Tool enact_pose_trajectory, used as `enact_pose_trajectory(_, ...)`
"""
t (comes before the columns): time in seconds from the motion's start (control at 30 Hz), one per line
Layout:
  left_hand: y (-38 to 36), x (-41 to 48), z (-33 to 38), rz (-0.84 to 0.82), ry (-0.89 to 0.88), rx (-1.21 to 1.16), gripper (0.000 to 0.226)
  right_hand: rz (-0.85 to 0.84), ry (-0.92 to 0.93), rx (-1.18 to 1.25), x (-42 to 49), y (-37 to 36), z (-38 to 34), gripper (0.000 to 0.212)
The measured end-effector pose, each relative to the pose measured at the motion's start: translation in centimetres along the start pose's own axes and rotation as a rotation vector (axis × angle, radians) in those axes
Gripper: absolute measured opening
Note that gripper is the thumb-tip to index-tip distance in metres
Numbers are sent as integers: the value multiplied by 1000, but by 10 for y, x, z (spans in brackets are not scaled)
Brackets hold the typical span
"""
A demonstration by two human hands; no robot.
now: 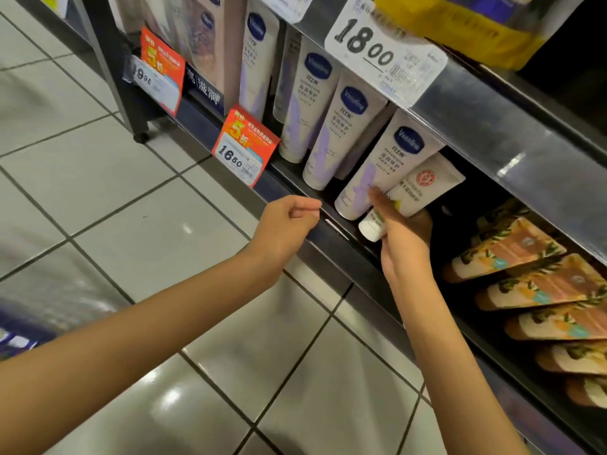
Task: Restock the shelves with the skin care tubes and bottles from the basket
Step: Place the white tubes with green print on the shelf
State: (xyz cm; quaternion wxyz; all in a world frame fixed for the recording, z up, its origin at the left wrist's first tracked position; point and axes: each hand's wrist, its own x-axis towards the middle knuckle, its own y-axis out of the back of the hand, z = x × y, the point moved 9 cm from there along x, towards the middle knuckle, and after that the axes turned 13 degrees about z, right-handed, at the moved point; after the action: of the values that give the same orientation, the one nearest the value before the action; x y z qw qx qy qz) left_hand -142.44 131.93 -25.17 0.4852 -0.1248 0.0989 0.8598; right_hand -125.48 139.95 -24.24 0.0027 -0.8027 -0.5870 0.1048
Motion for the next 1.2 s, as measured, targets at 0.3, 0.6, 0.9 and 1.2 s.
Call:
enact_pose_trajectory(0.3,8,0,-13,6,59,-4,26,0,21,-52,5,-6,7,36)
enact_pose_trajectory(0.6,-4,-22,-3,-159,7,24,22,79,-39,-29,-45,27,-14,23)
enact_pose_trajectory(0.9,-86,-125,35,-642,-32,-161,14,112,-18,-91,-129,84,-81,36)
enact_pose_trajectory(1.2,-132,-243,36,-1129,-127,189,16,601,-18,-52,-216,190,-94,29)
